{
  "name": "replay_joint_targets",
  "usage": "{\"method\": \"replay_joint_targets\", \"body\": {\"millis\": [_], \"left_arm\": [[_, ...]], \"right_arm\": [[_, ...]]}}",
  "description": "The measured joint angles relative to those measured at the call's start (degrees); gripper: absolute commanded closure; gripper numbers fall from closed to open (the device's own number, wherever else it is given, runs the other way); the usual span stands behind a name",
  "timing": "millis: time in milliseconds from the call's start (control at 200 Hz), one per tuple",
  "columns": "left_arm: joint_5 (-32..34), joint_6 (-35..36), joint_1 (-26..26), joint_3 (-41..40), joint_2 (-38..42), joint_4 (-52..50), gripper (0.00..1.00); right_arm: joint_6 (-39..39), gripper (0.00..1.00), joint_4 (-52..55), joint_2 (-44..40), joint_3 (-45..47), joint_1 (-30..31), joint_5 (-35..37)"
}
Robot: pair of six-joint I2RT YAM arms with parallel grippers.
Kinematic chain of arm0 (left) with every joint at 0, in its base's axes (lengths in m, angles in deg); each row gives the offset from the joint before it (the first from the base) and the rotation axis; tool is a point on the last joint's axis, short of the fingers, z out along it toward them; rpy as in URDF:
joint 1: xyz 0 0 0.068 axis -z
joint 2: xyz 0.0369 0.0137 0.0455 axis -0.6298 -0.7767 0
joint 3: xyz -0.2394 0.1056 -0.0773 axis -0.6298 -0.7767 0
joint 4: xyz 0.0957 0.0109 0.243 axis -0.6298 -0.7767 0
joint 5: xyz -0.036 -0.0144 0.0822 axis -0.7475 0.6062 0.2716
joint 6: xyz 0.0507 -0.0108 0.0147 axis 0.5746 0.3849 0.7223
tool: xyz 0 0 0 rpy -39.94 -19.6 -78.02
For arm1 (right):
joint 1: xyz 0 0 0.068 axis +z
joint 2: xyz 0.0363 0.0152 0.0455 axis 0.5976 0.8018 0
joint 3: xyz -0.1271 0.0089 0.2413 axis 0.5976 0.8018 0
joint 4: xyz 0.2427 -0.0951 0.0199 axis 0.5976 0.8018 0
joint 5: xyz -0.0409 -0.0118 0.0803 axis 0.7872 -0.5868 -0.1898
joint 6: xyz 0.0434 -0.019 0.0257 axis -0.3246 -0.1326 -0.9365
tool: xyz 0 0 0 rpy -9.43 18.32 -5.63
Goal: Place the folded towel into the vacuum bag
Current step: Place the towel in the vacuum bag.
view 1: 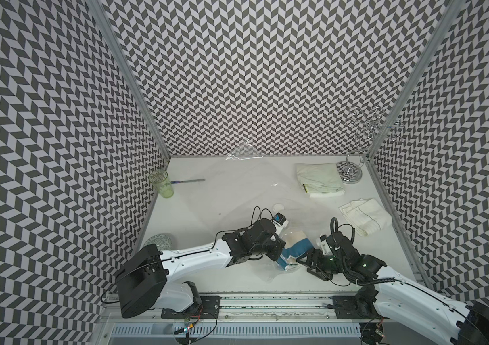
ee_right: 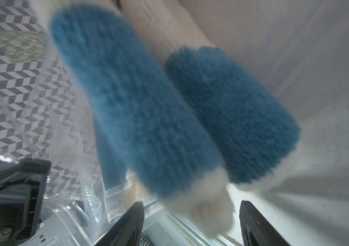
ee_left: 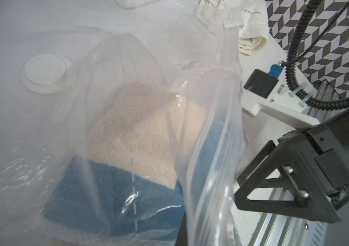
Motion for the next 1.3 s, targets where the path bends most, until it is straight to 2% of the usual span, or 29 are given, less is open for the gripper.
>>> {"method": "replay_joint_targets", "body": {"millis": [326,546,656,866,1027,1092,1222,1297], "left_arm": [[0.15,0.57,0.31,1.31,-0.37,0.17,1.0],[-0.35,1.62,0.33,1.31,-1.53,0.33,1.0],[-0.81,2.6,0.35,1.31,-2.95,0.39,1.0],[-0.92,4.63,0.33,1.46,-4.22,0.42,1.0],[-1.05,5.18,0.31,2.21,-5.57,1.05,0.97],[-0.63,5.07,0.31,2.34,-5.57,0.81,0.91],[1.46,3.96,0.35,3.43,-4.98,-1.11,0.84],[2.34,3.23,0.35,3.96,-4.46,-1.99,0.81]], "right_arm": [[-4.22,0.38,-10.08,5.77,1.01,-0.46,1.53],[-4.11,0.65,-15.52,13.33,-0.2,-0.76,3.52],[-0.35,0.74,-17.22,20.31,-3.8,-0.76,3.52],[11.13,0.81,-19.98,31.19,-10.97,-0.55,0.98],[17.29,0.86,-20.41,34.77,-14.45,-0.59,0.85],[18.53,0.84,-20.61,35.39,-14.84,-1.25,0.98],[18.23,0.53,-22.16,33.4,-12.35,-3.19,1.14],[15.85,0.42,-23.45,29.99,-9.11,-3.98,1.33]]}}
